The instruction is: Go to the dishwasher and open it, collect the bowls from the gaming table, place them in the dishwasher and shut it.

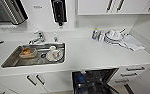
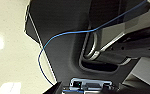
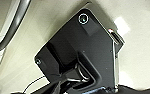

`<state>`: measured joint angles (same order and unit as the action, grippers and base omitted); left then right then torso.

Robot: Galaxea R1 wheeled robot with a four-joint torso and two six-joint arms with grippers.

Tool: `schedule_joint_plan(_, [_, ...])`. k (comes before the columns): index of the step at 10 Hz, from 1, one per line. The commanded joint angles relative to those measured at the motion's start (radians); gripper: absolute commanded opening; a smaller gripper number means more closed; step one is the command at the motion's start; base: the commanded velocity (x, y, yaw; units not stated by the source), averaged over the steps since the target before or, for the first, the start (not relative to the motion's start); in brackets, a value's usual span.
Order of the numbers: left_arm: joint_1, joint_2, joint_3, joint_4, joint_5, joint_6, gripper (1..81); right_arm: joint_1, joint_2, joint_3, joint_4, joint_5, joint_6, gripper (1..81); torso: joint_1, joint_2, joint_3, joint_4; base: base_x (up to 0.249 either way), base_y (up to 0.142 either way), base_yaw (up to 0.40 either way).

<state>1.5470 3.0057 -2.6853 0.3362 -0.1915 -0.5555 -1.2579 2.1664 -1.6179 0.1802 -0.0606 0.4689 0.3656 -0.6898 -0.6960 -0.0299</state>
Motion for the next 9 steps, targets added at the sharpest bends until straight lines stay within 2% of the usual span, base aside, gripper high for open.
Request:
schedule_joint_plan(1, [0.017,0.001,0.002,-0.006,0.064,-0.006,81.1,0.033,-0.014,-0.017,0.050,-0.064,0.017,81.1,0.061,-0.094,0.000,0.000,0.000,0.000,0.000])
schedule_joint_plan(6, [0.017,0.001,0.002,-0.006,0.066,-0.003,81.1,0.063,0.066,-0.158,0.241,-0.064,0.027,81.1,0.174,-0.275,0.001,0.000,0.000,0.000,0.000])
schedule_joint_plan(9, [0.017,0.000,0.002,-0.006,0.067,-0.004,81.1,0.100,0.085,-0.213,0.306,-0.065,0.027,81.1,0.246,-0.391,0.002,0.000,0.000,0.000,0.000])
